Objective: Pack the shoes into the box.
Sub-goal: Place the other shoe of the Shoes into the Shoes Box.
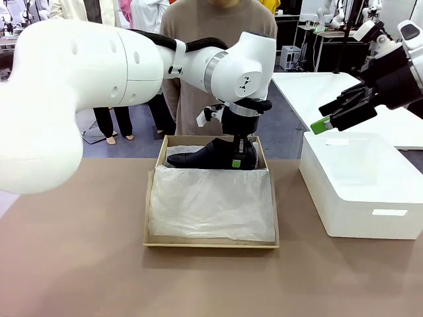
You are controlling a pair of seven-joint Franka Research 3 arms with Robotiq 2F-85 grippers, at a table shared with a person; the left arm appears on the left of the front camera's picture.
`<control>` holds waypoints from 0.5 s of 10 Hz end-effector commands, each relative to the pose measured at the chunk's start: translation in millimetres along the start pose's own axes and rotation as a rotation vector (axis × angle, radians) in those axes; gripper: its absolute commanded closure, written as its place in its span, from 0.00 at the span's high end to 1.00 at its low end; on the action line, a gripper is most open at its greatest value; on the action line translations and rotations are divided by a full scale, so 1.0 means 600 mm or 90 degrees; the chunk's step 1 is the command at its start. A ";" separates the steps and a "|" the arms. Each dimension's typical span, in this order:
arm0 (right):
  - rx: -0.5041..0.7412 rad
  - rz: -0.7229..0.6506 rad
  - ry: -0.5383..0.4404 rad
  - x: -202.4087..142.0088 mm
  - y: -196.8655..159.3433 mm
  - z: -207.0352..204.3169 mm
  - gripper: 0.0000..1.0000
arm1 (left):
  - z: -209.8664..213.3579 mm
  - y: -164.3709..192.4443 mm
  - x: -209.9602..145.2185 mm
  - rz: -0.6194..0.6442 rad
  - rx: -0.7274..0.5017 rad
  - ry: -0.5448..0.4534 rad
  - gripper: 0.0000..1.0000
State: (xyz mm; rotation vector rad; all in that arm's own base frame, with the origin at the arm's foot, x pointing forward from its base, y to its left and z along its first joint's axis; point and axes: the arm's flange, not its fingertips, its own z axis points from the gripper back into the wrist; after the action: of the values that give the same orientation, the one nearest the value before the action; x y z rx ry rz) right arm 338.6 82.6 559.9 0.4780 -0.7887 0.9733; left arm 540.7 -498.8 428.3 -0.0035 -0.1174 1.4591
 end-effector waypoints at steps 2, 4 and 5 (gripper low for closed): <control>0.010 0.013 -0.017 0.001 -0.006 -0.003 1.00 | 0.016 -0.011 0.003 -0.003 0.013 -0.002 0.38; 0.010 0.013 -0.017 0.001 -0.006 -0.003 1.00 | 0.034 -0.011 0.004 -0.001 0.013 -0.002 0.77; 0.010 0.013 -0.017 0.001 -0.006 -0.003 1.00 | 0.049 -0.012 0.004 -0.001 0.013 -0.008 0.96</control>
State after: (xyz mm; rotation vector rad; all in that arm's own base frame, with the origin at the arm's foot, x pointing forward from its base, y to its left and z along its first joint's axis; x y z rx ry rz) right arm 338.6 82.6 559.9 0.4779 -0.7887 0.9733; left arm 543.3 -496.5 442.4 -0.0117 -0.1162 1.4509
